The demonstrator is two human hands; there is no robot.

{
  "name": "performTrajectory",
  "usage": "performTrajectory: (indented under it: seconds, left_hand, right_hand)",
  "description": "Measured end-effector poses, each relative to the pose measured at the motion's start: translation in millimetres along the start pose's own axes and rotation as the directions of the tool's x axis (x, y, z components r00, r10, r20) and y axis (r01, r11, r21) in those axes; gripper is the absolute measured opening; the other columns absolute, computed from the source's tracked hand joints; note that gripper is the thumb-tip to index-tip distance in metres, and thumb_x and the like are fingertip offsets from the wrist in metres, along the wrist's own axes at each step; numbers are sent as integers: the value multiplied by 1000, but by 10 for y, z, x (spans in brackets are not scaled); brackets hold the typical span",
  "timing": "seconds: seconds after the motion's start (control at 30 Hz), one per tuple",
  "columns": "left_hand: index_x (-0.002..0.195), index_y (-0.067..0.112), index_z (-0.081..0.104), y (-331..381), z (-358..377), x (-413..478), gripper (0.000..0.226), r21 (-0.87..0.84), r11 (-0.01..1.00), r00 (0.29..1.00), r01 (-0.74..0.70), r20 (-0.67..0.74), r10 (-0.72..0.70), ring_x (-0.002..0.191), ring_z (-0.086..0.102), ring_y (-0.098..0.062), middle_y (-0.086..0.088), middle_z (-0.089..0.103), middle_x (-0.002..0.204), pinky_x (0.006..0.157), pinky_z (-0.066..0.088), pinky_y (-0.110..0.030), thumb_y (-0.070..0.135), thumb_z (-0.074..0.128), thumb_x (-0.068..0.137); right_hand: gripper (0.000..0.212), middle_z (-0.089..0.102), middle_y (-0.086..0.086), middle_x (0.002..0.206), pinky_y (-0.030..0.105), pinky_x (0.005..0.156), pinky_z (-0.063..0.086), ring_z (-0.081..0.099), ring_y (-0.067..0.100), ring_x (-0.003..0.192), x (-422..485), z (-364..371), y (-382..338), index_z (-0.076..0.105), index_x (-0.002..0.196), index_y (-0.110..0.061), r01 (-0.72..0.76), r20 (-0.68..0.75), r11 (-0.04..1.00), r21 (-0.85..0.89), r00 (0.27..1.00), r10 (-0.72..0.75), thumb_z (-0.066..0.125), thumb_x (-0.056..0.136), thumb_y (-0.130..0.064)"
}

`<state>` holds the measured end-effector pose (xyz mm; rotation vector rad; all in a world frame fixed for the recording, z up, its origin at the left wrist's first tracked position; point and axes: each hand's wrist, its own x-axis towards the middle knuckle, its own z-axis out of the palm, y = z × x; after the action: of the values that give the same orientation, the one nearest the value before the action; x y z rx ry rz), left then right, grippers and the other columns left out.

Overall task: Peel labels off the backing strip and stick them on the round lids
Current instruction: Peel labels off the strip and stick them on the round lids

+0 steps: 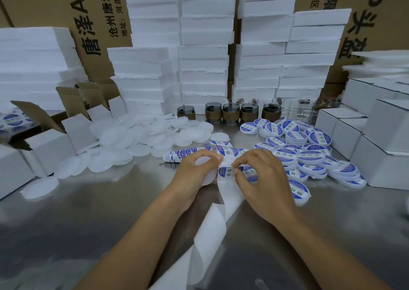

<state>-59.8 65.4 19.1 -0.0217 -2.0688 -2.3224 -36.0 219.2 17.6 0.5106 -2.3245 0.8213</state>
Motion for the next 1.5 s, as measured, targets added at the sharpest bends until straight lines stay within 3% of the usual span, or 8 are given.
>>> performTrajectory:
  seconds: [0.37, 0.47, 0.67, 0.77, 0.87, 1.03, 1.23, 1.5]
  left_hand:
    - [67, 16, 66, 36, 5, -12, 15, -59, 998, 998, 12, -56, -15, 60, 61, -16, -2, 69, 70, 60, 55, -27, 12, 71, 81]
    - [66, 16, 66, 28, -3, -13, 15, -58, 998, 998, -12, -64, 9, 57, 59, -13, -1, 66, 67, 60, 54, -27, 12, 72, 80]
    - [77, 18, 66, 18, -35, 39, 11, -13, 998, 972, -62, -228, 57, 64, 64, -16, -3, 70, 72, 73, 55, -33, 26, 73, 81]
    - [79, 19, 64, 55, -90, 72, 21, 34, 994, 921, -106, -373, 111, 49, 57, -1, 11, 65, 55, 51, 49, -13, 40, 66, 84]
    - [81, 19, 63, 127, -105, 69, 26, -49, 986, 901, -157, -416, 123, 50, 60, 3, 14, 66, 57, 48, 47, -10, 45, 60, 87]
    - [87, 10, 62, 268, -33, -1, 47, -494, 867, 994, -62, -104, 12, 66, 68, -20, -5, 71, 71, 58, 57, -28, 52, 42, 91]
    - [77, 11, 67, 215, 92, -100, 66, -522, 849, 981, 86, 192, 19, 68, 67, -19, -8, 69, 77, 62, 55, -26, 60, 24, 91]
    - [84, 7, 63, 159, 149, -108, 68, -557, 815, 965, 159, 261, -9, 68, 68, -17, -10, 70, 74, 61, 56, -23, 63, 24, 89]
  right_hand:
    - [21, 57, -13, 74, 20, 76, 38, 51, 5, 79, 10, -65, -115, 55, 71, -22, -140, -90, 957, 255, 982, 168, 64, 75, -3]
    - [29, 58, -10, 67, 8, 65, 38, 51, 2, 68, 32, -87, -119, 52, 66, -23, -228, -140, 843, 488, 932, 333, 57, 78, 3]
    - [29, 57, -18, 58, 8, 61, 41, 53, -2, 59, 84, -122, -60, 53, 65, -20, -302, -94, 628, 717, 851, 516, 53, 83, 4]
    - [28, 62, -18, 58, 16, 63, 44, 56, -4, 57, 109, -142, -59, 58, 66, -19, -369, 25, 482, 794, 813, 581, 54, 83, 2]
    - [27, 67, -10, 61, 24, 62, 42, 59, 1, 56, 130, -156, -78, 61, 69, -19, -429, 190, 287, 856, 779, 597, 51, 86, 0]
    - [8, 65, 2, 68, 23, 56, 38, 54, 9, 55, 132, -185, -176, 62, 73, -15, -468, 367, 135, 873, 814, 450, 58, 78, -10]
    - [7, 57, -3, 59, 19, 50, 35, 46, 8, 52, 57, -136, -319, 69, 66, -21, -508, 435, 228, 831, 848, 304, 71, 62, -26]
    - [7, 61, -2, 58, 16, 46, 36, 45, 6, 45, 49, -67, -306, 65, 75, -16, -543, 386, 315, 778, 810, 441, 69, 78, -12]
